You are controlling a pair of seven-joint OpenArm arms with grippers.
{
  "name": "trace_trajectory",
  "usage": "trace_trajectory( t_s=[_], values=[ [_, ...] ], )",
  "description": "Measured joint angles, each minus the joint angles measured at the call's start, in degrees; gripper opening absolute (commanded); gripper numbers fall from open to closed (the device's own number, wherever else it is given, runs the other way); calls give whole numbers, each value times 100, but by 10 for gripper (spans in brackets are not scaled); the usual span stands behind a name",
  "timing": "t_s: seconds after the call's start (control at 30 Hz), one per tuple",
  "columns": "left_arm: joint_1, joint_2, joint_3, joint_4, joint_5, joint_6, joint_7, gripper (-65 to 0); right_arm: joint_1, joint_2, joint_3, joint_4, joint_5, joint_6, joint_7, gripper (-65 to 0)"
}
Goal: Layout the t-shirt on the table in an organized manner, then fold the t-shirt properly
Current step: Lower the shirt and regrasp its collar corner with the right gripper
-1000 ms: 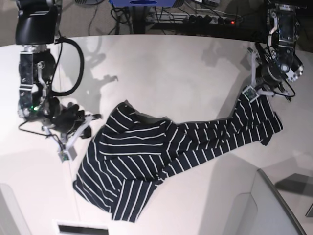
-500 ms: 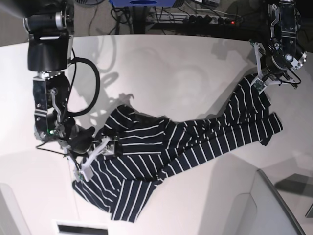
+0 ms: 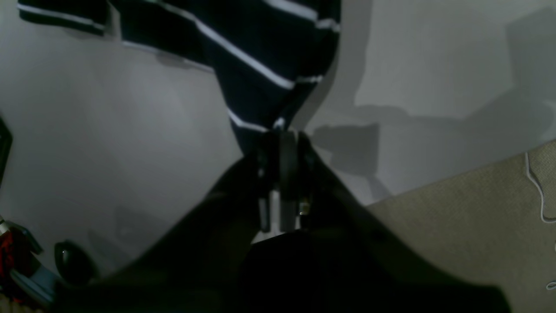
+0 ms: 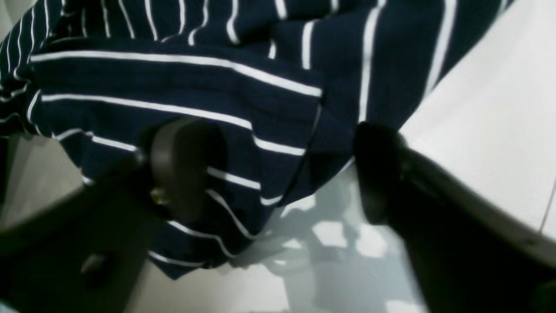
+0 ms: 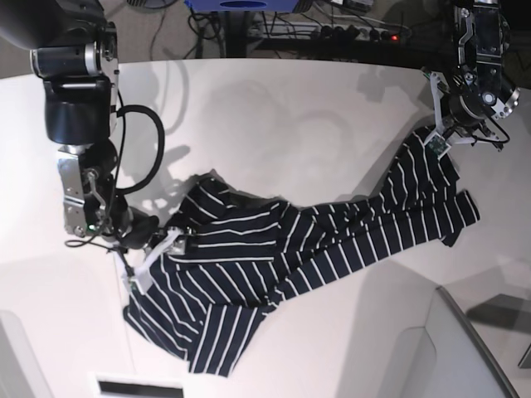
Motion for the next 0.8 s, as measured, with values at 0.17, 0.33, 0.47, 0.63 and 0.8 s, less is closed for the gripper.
trace_trajectory(
  t_s=[0.17, 0.33, 0.47, 0.63, 0.8],
  values=[
    [0, 0, 0, 0, 0, 0, 2, -650, 17, -42, -2, 2, 24, 20, -4, -650],
    [-4, 0, 0, -39, -7, 0, -7, -650, -260, -2, 42, 505, 11, -2, -457, -648],
    [-107, 11, -20, -282, -2, -2, 4, -650, -1075, 118, 52, 2138, 37, 11, -1032, -648],
    [-184, -42, -52, -323, 13, 4, -282, -650, -2389, 173, 81, 4199, 52, 26, -1825, -648],
    [-173, -28, -50, -339, 20, 0, -299, -650, -3698, 111, 46, 5300, 35, 26, -2017, -648]
  ],
)
